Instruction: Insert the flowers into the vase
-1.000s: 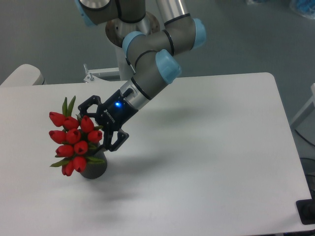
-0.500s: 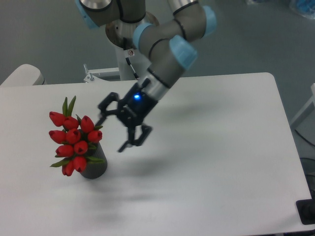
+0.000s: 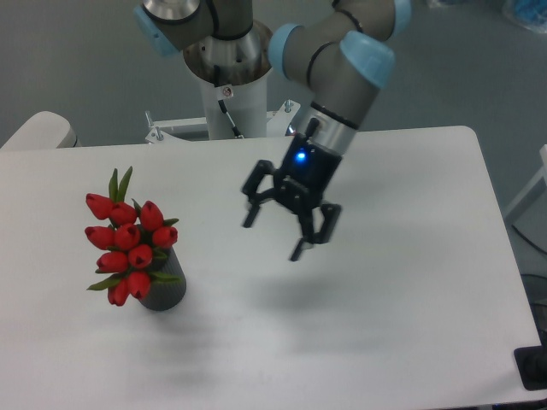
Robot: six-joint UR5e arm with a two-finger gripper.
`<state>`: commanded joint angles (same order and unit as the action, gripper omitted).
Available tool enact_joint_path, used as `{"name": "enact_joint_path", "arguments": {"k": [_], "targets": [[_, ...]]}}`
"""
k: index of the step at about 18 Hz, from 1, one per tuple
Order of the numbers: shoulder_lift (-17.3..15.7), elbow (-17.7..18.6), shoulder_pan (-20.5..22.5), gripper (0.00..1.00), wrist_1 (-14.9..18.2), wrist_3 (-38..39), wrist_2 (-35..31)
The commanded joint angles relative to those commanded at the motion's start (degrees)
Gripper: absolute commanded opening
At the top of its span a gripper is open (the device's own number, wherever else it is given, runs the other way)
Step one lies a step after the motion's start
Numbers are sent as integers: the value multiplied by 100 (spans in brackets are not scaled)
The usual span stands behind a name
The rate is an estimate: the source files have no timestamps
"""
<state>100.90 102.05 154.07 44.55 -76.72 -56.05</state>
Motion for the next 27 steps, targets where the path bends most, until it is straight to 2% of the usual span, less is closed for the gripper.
{"name": "enact_joint_path", "arguments": {"k": [4, 7, 8, 11, 12, 13, 16, 23, 27], "targets": [[158, -571, 167, 100, 544, -650, -581], [132, -1054, 282, 100, 974, -774, -942], [123, -1265, 291, 100, 1264, -870, -960], [176, -1976, 299, 100, 2397, -1545, -1249], [202, -2127, 360, 100, 2679, -1835, -1581], [229, -2198, 387, 100, 2812, -2090, -1915], [264, -2286, 396, 100, 2901, -2408, -2077], [352, -2444, 317, 100, 2866, -2418, -2103], [361, -2418, 317, 100, 2840, -2435, -2086]]}}
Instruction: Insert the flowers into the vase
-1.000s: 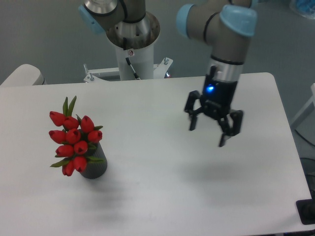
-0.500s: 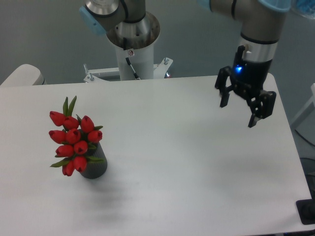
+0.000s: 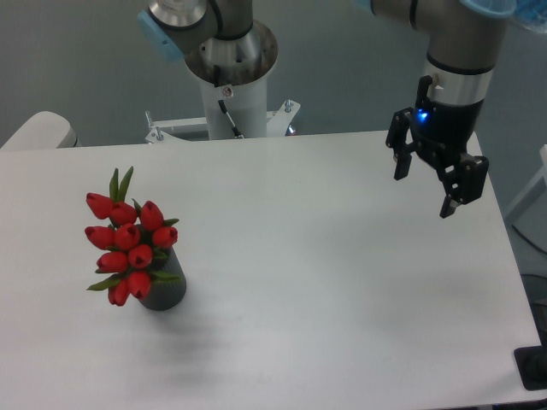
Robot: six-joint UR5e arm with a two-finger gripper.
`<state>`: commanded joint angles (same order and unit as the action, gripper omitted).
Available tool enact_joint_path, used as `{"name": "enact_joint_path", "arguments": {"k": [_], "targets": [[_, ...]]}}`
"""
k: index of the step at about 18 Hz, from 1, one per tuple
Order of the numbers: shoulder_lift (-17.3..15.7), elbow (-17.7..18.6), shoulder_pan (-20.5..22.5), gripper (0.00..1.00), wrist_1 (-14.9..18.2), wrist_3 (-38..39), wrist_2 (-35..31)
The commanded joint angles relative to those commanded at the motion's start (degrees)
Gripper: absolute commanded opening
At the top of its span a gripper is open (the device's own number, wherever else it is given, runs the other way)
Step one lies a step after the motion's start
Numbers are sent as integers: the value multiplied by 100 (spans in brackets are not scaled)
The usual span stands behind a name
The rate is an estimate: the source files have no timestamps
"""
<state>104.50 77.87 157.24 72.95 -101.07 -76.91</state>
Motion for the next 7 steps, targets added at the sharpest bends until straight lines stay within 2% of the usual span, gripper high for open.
{"name": "enact_joint_path", "arguments": {"k": [7], "targets": [[26, -9, -70, 100, -35, 17, 0]]}}
